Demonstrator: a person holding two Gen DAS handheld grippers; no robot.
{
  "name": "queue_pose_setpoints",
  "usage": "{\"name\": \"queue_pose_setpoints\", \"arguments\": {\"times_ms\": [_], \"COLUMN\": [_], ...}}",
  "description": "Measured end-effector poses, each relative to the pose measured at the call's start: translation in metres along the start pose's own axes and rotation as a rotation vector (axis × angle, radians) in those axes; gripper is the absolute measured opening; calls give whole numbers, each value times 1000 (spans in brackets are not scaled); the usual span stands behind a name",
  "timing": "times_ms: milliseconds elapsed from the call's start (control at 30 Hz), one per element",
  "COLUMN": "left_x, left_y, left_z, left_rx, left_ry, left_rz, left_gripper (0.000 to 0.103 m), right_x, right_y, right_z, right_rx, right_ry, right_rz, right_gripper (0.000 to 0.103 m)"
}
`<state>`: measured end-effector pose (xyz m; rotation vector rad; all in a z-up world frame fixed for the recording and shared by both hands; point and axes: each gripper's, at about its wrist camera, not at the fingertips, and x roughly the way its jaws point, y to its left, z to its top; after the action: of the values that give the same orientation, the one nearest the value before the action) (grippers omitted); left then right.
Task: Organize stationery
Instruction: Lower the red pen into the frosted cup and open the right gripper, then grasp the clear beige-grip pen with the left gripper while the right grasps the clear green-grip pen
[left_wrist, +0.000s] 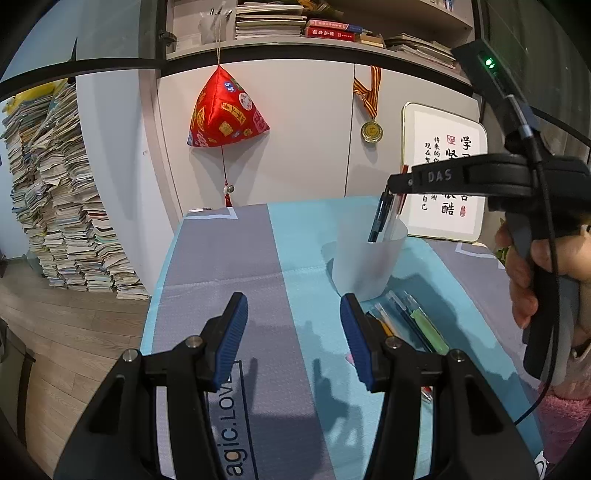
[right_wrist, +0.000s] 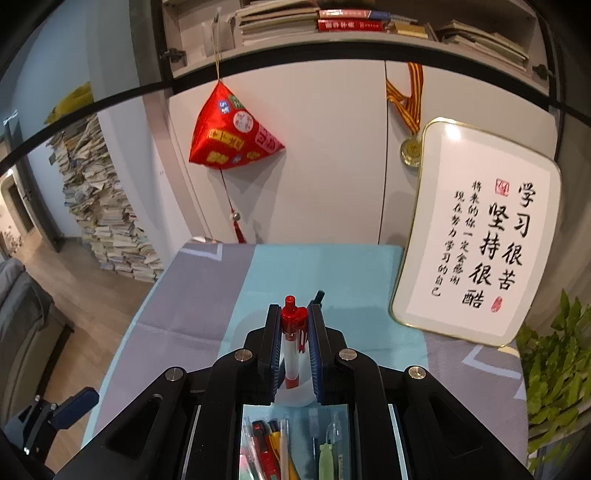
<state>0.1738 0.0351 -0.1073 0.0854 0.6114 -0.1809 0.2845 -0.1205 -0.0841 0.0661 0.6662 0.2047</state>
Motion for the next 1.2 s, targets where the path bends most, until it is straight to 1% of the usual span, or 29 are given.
{"name": "queue_pose_setpoints", "arguments": {"times_ms": [233,567,633,800,967,1200], "left_x": [1,3,2,-2,-8,-10], "left_y": [-1,-4,-5,-7,-11,-19], "left_z": [-1,-1,-1,-2,-4,-10], "left_rx": [0,4,4,6,7,18], "left_ry": [8,17,18,13,9,27], "left_rz": [-2,-3,-2,-2,-5,-10], "left_gripper": [51,51,53,53,53,53], "right_x": [14,13,10,-2,-19,-25], "right_y": [-4,-5,-4,-6,-12,-30], "right_z": [-7,-8,-9,-14,-27,-61], "right_rx": [22,21,19,15,7,2], "right_ry": [51,57,58,52,60,126], "right_rz": [14,22,30,33,27,-5], "right_gripper": [15,15,15,15,15,15]}}
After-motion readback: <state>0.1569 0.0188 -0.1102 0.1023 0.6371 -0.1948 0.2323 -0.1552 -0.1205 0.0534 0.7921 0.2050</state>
